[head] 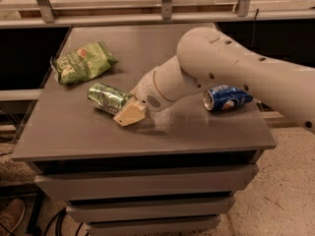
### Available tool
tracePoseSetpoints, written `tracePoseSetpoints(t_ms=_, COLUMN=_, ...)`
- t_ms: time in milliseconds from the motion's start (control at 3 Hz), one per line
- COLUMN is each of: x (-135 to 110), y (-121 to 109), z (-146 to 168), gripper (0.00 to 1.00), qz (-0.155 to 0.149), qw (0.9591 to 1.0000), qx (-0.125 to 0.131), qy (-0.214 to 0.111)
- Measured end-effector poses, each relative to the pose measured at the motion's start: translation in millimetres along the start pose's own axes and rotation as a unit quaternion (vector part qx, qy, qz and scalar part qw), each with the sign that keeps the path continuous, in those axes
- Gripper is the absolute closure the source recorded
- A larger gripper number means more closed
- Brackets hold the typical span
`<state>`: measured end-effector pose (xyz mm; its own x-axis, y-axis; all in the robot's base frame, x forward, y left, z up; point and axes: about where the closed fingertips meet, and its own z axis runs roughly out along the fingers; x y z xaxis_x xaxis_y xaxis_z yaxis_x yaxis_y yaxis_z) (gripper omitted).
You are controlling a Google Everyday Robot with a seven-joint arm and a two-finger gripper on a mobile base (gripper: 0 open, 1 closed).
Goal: Place green can upright
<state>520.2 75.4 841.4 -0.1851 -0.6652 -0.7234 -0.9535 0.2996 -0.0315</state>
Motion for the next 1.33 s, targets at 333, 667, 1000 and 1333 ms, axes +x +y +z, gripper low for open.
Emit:
tracePoseSetpoints(t_ms=333, x=-1, y=-1, z=-2, gripper=1.00, qz=-0.001, qw=0.9999, qx=-0.007, qy=0.008)
tracePoseSetpoints(t_ms=667, x=-4, y=-4, z=-5, gripper=1.00, qz=-0.007, qw=0.9994, qx=-0.025, qy=0.025)
tracePoseSetpoints(t_ms=1000, x=-8, y=-8, z=-9, gripper=1.00, qz=-0.020, qw=0.9975, qx=-0.050, qy=0.046)
tracePoseSetpoints(t_ms=1333, x=-12, y=-12, z=-15, gripper=1.00, qz=-0.037, qw=0.9942, qx=-0.072, qy=0.071)
